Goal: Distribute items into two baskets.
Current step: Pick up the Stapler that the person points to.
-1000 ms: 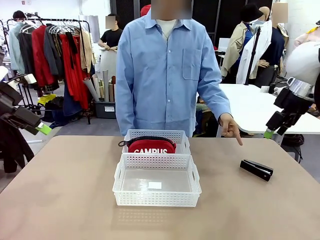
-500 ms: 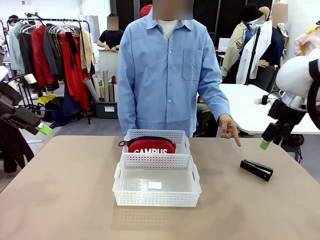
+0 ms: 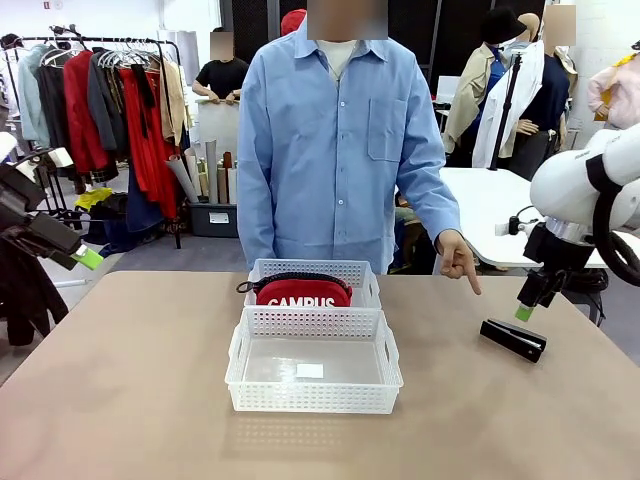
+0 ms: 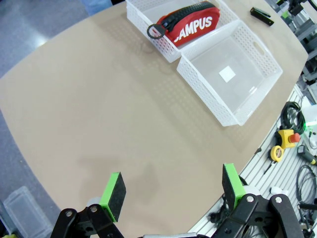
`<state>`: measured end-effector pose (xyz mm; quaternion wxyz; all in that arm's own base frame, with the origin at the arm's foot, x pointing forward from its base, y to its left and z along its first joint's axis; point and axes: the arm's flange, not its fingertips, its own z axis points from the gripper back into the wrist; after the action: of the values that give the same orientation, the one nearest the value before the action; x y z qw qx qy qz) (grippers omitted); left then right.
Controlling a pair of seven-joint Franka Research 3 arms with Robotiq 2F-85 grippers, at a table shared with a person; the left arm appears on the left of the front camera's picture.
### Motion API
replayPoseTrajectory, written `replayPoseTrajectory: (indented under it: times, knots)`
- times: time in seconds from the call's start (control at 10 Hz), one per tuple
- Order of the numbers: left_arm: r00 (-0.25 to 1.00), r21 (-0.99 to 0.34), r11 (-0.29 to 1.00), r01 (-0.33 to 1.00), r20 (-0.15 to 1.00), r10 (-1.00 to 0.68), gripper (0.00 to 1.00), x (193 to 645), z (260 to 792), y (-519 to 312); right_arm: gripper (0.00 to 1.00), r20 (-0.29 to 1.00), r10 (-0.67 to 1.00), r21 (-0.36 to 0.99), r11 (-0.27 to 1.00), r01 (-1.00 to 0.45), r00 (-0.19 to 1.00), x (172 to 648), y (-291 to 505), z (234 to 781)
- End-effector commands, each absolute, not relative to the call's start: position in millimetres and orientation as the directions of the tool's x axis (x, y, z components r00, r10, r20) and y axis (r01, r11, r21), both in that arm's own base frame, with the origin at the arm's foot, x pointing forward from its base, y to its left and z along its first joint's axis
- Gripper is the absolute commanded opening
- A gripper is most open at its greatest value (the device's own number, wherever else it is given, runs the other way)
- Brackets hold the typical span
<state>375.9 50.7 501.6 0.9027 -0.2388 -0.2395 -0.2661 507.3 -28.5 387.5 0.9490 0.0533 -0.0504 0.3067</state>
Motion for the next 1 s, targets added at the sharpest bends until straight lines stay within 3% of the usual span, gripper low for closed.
replayPoseTrajectory:
  times: [0.0, 0.9]
  knots:
    - [0.749, -0.305, 0.746, 0.592, 0.551, -0.368, 1.0, 376.2, 503.6, 51.7, 1.0, 0.158, 0.617, 0.051, 0.775, -0.63, 0.771, 514.9, -33.2, 377.1]
    - [0.749, -0.305, 0.746, 0.592, 0.551, -0.368, 1.0, 376.2, 503.6, 51.7, 1.0, 0.127, 0.657, 0.016, 0.748, -0.664, 0.743, 532.4, -28.8, 325.7]
